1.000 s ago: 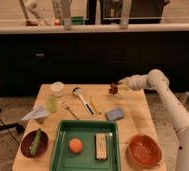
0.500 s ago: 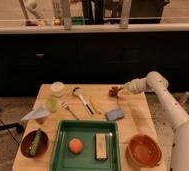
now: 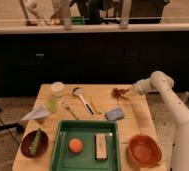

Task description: Place grapes in table surface

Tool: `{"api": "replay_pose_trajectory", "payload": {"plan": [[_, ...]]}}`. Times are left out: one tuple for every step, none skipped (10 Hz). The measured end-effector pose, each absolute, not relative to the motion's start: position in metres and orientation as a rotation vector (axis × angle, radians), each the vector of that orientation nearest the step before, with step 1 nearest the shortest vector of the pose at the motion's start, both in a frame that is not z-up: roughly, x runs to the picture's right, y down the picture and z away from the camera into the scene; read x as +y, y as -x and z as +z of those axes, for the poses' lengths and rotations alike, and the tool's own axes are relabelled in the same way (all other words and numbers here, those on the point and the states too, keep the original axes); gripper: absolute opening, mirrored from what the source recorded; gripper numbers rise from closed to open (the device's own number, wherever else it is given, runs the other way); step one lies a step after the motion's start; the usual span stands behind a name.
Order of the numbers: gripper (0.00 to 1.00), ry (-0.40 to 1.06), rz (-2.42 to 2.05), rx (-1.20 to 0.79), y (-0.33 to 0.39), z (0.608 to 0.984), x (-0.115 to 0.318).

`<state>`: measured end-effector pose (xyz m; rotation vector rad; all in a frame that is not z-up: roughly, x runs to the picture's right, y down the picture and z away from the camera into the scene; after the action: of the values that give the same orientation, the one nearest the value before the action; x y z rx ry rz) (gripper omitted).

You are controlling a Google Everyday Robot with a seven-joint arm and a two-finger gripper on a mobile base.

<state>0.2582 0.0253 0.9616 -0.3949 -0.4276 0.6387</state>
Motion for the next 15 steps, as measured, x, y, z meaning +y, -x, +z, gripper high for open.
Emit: {"api": "replay_pose_trajectory", "payload": {"plan": [[0.04,0.397,0.638,-0.428,-0.2574,0.9621,0.0262],[0.04,0.398,0.635,-0.430,-0.2547,0.9625,0.0251],[0.04,0.398,0.635,-0.430,-0.2546,0.9625,0.0252],[0.04,0.398,0.636,-0.428,-0.2560,0.9624,0.0258],[0.04,0.397,0.637,-0.429,-0.2563,0.9621,0.0256],[0.04,0.397,0.636,-0.429,-0.2559,0.9623,0.0257],[0.07,0.398,0.635,-0.429,-0.2546,0.9625,0.0253],[0.10,0.398,0.635,-0.429,-0.2548,0.9625,0.0253],[0.13,0.398,0.636,-0.429,-0.2556,0.9623,0.0255],[0.21,0.398,0.636,-0.429,-0.2557,0.9624,0.0256],[0.31,0.398,0.636,-0.429,-0.2553,0.9624,0.0254],[0.39,0.398,0.636,-0.429,-0.2554,0.9624,0.0255],[0.51,0.397,0.636,-0.429,-0.2556,0.9623,0.0255],[0.60,0.397,0.636,-0.429,-0.2558,0.9623,0.0256],[0.69,0.397,0.636,-0.429,-0.2560,0.9622,0.0256]]}}
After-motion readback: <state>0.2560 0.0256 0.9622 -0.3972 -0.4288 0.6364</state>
